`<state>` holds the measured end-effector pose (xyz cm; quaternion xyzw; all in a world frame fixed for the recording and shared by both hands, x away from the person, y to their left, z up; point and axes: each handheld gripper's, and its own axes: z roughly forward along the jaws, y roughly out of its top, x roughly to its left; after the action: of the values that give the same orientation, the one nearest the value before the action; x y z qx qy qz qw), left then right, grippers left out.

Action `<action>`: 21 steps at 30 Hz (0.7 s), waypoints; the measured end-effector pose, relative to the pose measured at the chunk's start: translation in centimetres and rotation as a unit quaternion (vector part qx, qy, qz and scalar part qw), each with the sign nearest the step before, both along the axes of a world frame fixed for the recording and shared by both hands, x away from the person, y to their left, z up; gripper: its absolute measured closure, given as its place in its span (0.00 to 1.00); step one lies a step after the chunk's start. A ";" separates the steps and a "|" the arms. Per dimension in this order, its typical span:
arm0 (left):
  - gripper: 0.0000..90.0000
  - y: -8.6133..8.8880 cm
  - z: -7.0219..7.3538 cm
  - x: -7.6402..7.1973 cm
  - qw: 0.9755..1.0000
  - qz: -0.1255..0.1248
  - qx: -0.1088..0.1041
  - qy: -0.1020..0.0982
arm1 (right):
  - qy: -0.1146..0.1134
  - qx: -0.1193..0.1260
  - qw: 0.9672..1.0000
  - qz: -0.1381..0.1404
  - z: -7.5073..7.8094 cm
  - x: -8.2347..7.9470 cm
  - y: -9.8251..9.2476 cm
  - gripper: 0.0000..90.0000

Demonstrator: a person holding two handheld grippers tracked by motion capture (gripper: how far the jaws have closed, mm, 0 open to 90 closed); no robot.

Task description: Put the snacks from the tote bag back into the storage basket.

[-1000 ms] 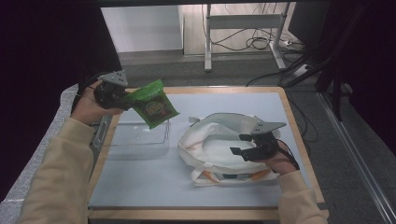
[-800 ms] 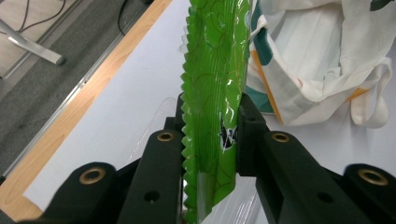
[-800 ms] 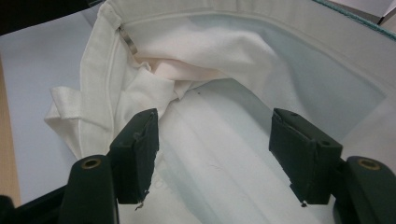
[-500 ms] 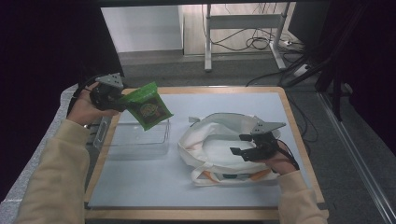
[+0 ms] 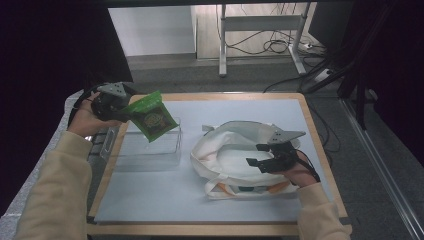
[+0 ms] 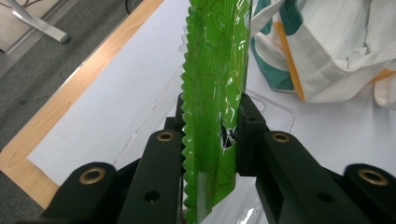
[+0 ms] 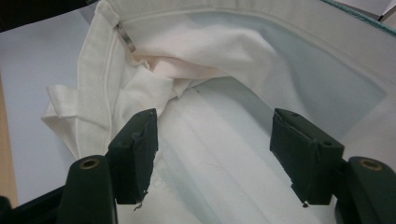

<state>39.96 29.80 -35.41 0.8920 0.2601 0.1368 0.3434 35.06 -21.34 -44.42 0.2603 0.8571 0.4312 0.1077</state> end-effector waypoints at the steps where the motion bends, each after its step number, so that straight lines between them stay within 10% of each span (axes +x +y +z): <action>1: 0.84 0.1 -0.1 0.0 1.000 0.001 0.000 0.001 | 0.000 0.000 1.000 0.000 0.0 0.0 0.0 0.36; 21: 0.84 -0.1 -2.9 1.7 0.999 0.002 0.039 0.038 | 0.000 -0.001 1.000 0.000 -0.1 0.0 0.0 0.36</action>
<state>41.63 29.70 -38.33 0.9087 0.2691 0.1136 0.2982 35.09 -21.30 -44.51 0.2599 0.8577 0.4303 0.1079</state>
